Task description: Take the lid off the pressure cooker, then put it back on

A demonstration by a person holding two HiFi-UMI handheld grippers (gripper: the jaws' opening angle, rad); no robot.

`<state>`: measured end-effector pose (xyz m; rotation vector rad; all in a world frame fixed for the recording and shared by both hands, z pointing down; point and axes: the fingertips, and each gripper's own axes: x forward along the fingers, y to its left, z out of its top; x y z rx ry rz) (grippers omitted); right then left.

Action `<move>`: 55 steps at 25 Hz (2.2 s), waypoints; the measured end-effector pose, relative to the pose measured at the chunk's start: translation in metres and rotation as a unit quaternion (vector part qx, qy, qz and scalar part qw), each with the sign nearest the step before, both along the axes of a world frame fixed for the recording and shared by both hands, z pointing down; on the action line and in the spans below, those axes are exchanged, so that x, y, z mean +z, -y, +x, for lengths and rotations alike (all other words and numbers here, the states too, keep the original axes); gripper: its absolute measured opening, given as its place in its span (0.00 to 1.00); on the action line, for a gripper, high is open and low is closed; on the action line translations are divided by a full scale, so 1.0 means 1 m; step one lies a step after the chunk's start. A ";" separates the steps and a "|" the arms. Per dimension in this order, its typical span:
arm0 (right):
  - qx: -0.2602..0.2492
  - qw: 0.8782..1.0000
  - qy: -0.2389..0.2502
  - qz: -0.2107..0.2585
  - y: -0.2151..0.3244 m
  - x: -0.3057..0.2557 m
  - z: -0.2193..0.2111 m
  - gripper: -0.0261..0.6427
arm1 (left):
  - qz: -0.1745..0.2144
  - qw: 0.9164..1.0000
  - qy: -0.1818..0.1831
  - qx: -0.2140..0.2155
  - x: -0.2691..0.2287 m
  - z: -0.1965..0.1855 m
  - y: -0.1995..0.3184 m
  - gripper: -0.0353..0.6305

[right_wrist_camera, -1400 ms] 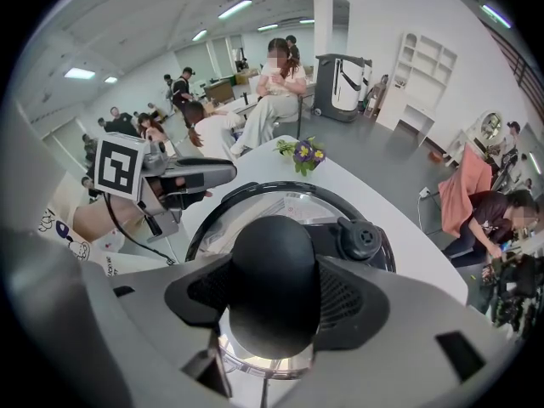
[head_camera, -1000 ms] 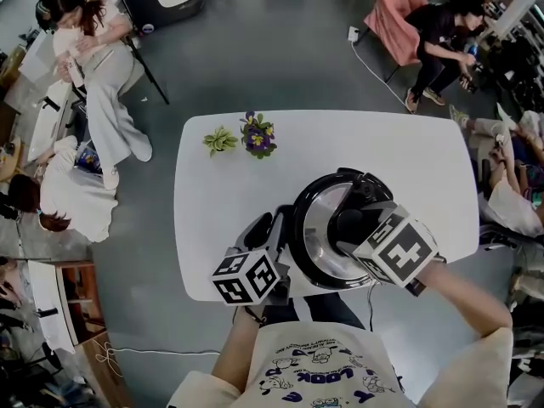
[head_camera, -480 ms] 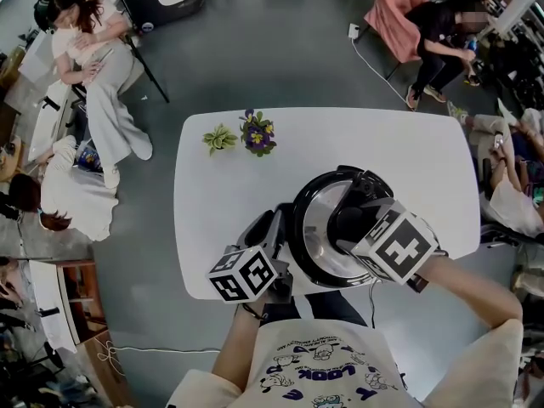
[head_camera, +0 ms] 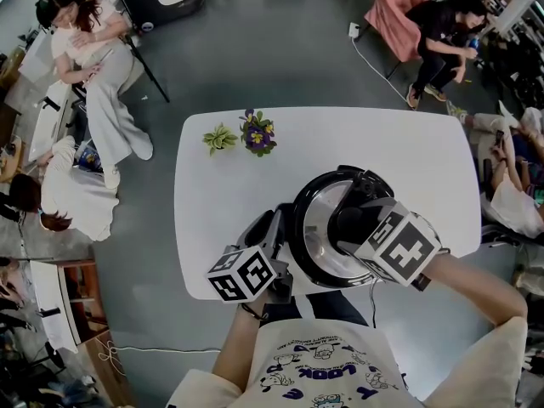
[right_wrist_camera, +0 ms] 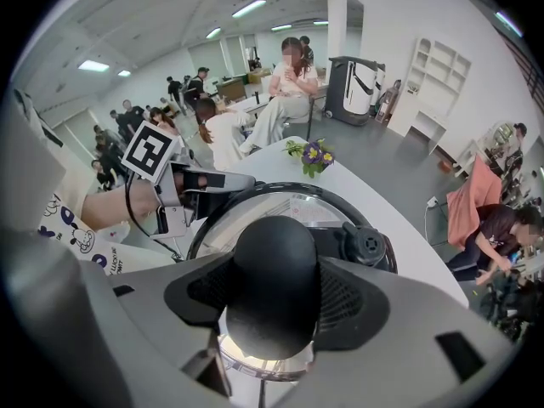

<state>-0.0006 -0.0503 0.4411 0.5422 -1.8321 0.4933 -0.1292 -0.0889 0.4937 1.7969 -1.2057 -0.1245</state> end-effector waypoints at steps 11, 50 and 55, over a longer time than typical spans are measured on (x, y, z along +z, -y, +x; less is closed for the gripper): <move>-0.034 0.999 0.003 -0.002 -0.003 -0.003 -0.001 0.49 | 0.000 1.000 -0.005 0.001 -0.003 0.000 0.000 0.20; -0.269 0.963 -0.015 -0.009 -0.017 -0.001 -0.004 0.50 | 0.006 1.000 0.015 -0.006 -0.002 0.000 0.001 0.20; -0.271 0.963 0.001 -0.001 -0.016 0.000 -0.003 0.50 | 0.009 1.000 0.025 -0.007 -0.001 0.001 0.001 0.20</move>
